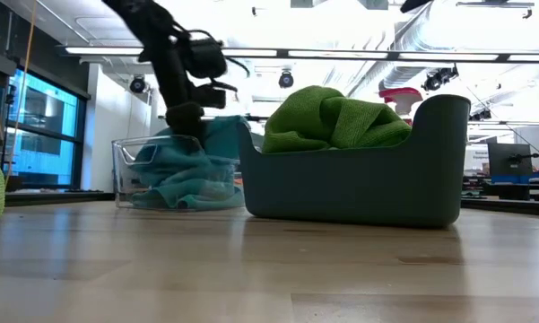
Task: Sort microfiber towel by color & place in baskets
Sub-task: Put the blue microfiber towel into the transparent bin
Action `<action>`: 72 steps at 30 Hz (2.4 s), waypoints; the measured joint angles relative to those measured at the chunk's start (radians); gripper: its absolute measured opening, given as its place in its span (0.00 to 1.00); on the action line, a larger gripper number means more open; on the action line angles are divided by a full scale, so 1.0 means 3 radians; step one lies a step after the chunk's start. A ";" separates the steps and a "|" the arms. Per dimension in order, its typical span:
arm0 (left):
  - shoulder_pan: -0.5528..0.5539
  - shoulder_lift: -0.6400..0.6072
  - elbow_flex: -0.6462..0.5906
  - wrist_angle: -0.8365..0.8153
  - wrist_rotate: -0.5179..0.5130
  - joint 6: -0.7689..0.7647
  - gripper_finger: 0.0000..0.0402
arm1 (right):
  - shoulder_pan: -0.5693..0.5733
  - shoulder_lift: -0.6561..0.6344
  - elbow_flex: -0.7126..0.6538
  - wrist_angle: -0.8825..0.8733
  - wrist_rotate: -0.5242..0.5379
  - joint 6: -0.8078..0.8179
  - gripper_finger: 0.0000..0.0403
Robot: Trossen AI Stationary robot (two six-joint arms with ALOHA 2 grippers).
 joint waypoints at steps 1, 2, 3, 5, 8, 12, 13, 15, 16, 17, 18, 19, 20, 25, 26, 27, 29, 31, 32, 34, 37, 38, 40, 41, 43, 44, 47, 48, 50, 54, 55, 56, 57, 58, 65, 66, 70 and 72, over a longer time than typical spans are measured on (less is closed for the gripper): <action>-0.0001 0.0096 0.0091 -0.0128 -0.0005 0.0076 0.00 | 0.0000 0.0033 0.0000 -0.0001 -0.0006 0.0000 0.54; -0.0003 0.0188 0.0173 -0.0246 -0.0006 0.0147 0.00 | 0.0000 0.0065 0.0000 -0.0001 -0.0017 0.0000 0.54; -0.0014 0.0275 0.0240 -0.0329 -0.0007 0.0220 0.00 | 0.0000 0.0100 0.0000 -0.0001 -0.0025 0.0000 0.54; -0.0034 0.0419 0.0332 -0.0372 -0.0015 0.0350 0.00 | 0.0000 0.0172 0.0000 -0.0002 -0.0026 -0.0001 0.54; -0.0066 0.0579 0.0358 -0.0377 -0.0086 0.0570 0.00 | 0.0000 0.0274 0.0000 -0.0004 -0.0049 -0.0018 0.54; -0.0110 0.0747 0.0362 -0.0369 -0.0276 0.0987 0.00 | 0.0000 0.0391 0.0000 -0.0040 -0.0100 -0.0020 0.54; -0.0116 0.0785 0.0362 -0.0363 -0.0306 0.1098 0.00 | 0.0000 0.0416 0.0000 -0.0045 -0.0103 -0.0021 0.54; -0.0126 0.0857 0.0367 -0.0323 -0.0361 0.1283 0.00 | 0.0000 0.0456 0.0000 -0.0058 -0.0103 -0.0028 0.54; -0.0126 0.0884 0.0368 -0.0321 -0.0363 0.1358 0.00 | 0.0000 0.0470 0.0000 -0.0058 -0.0103 -0.0027 0.54; -0.0125 0.0920 0.0368 -0.0316 -0.0364 0.1442 0.00 | 0.0000 0.0478 0.0000 -0.0060 -0.0104 -0.0028 0.54; -0.0124 0.0948 0.0368 -0.0318 -0.0363 0.1534 0.00 | 0.0000 0.0486 0.0000 -0.0059 -0.0109 -0.0027 0.54; -0.0123 0.0977 0.0369 -0.0322 -0.0363 0.1611 0.00 | 0.0000 0.0490 0.0000 -0.0061 -0.0118 -0.0027 0.54; -0.0123 0.1002 0.0371 -0.0318 -0.0372 0.1683 0.00 | 0.0000 0.0491 0.0000 -0.0062 -0.0126 -0.0025 0.54; -0.0121 0.1082 0.0377 -0.0301 -0.0381 0.1805 0.00 | 0.0000 0.0491 0.0000 -0.0059 -0.0147 -0.0004 0.54; -0.0120 0.1084 0.0377 -0.0292 -0.0379 0.1807 0.00 | 0.0000 0.0491 0.0000 -0.0059 -0.0153 -0.0003 0.54; -0.0120 0.1084 0.0376 -0.0268 -0.0381 0.1807 0.00 | 0.0000 0.0491 0.0000 -0.0058 -0.0155 -0.0003 0.54; -0.0116 0.1085 0.0373 -0.0212 -0.0388 0.1786 0.00 | 0.0000 0.0491 0.0000 -0.0051 -0.0155 -0.0003 0.54; -0.0115 0.1080 0.0369 -0.0190 -0.0390 0.1761 0.00 | 0.0000 0.0491 0.0000 -0.0052 -0.0155 -0.0003 0.54; -0.0116 0.1080 0.0365 -0.0179 -0.0402 0.1753 0.00 | 0.0000 0.0491 0.0000 -0.0052 -0.0155 -0.0003 0.54; -0.0118 0.1079 0.0362 -0.0158 -0.0457 0.1699 0.02 | 0.0000 0.0491 0.0000 -0.0052 -0.0155 -0.0003 0.54; -0.0154 0.1083 0.0355 -0.0141 -0.0627 0.1693 0.08 | 0.0000 0.0491 0.0000 -0.0050 -0.0155 -0.0003 0.54; -0.0169 0.1080 0.0354 -0.0138 -0.0684 0.1692 0.11 | 0.0000 0.0491 0.0000 -0.0050 -0.0154 -0.0003 0.54; -0.0201 0.1058 0.0350 -0.0136 -0.0796 0.1688 0.17 | 0.0000 0.0491 0.0000 -0.0050 -0.0154 -0.0004 0.54; -0.0218 0.1039 0.0349 -0.0138 -0.0834 0.1688 0.21 | 0.0000 0.0491 0.0000 -0.0050 -0.0153 -0.0009 0.54; -0.0248 0.0986 0.0345 -0.0136 -0.0864 0.1684 0.27 | 0.0000 0.0491 0.0000 -0.0050 -0.0153 -0.0019 0.54; -0.0265 0.0953 0.0345 -0.0134 -0.0871 0.1654 0.30 | 0.0000 0.0491 0.0000 -0.0050 -0.0153 -0.0020 0.54; -0.0291 0.0852 0.0330 -0.0192 -0.0873 0.1609 0.38 | 0.0000 0.0490 0.0000 -0.0050 -0.0153 -0.0025 0.54; -0.0291 0.0813 0.0330 -0.0201 -0.0866 0.1606 0.41 | 0.0000 0.0490 0.0000 -0.0050 -0.0153 -0.0028 0.54; -0.0291 0.0726 0.0330 -0.0217 -0.0838 0.1590 0.45 | 0.0000 0.0490 0.0000 -0.0050 -0.0153 -0.0031 0.54; -0.0291 0.0562 0.0331 -0.0302 -0.0835 0.1510 0.51 | 0.0000 0.0490 0.0000 -0.0049 -0.0152 -0.0092 0.54; -0.0291 0.0516 0.0334 -0.0331 -0.0829 0.1499 0.52 | 0.0000 0.0490 0.0000 -0.0049 -0.0152 -0.0093 0.54; -0.0291 0.0472 0.0335 -0.0362 -0.0811 0.1486 0.52 | 0.0000 0.0490 0.0000 -0.0049 -0.0152 -0.0098 0.54; -0.0291 0.0429 0.0335 -0.0393 -0.0800 0.1474 0.53 | 0.0000 0.0490 0.0000 -0.0049 -0.0152 -0.0106 0.54; -0.0291 0.0382 0.0336 -0.0414 -0.0785 0.1457 0.53 | 0.0000 0.0490 0.0000 -0.0049 -0.0152 -0.0117 0.54; -0.0291 -0.0050 0.0342 -0.0471 -0.0713 0.1455 0.54 | -0.0003 0.0489 0.0000 -0.0050 -0.0151 -0.0118 0.54; -0.0291 -0.0118 0.0344 -0.0470 -0.0713 0.1455 0.54 | -0.0003 0.0489 0.0000 -0.0050 -0.0151 -0.0118 0.54; -0.0292 -0.0388 0.0344 -0.0496 -0.0715 0.1474 0.54 | -0.0003 0.0489 0.0000 -0.0050 -0.0151 -0.0118 0.54; -0.0292 -0.0511 0.0345 -0.0491 -0.0711 0.1470 0.54 | -0.0003 0.0489 0.0000 -0.0050 -0.0150 -0.0118 0.54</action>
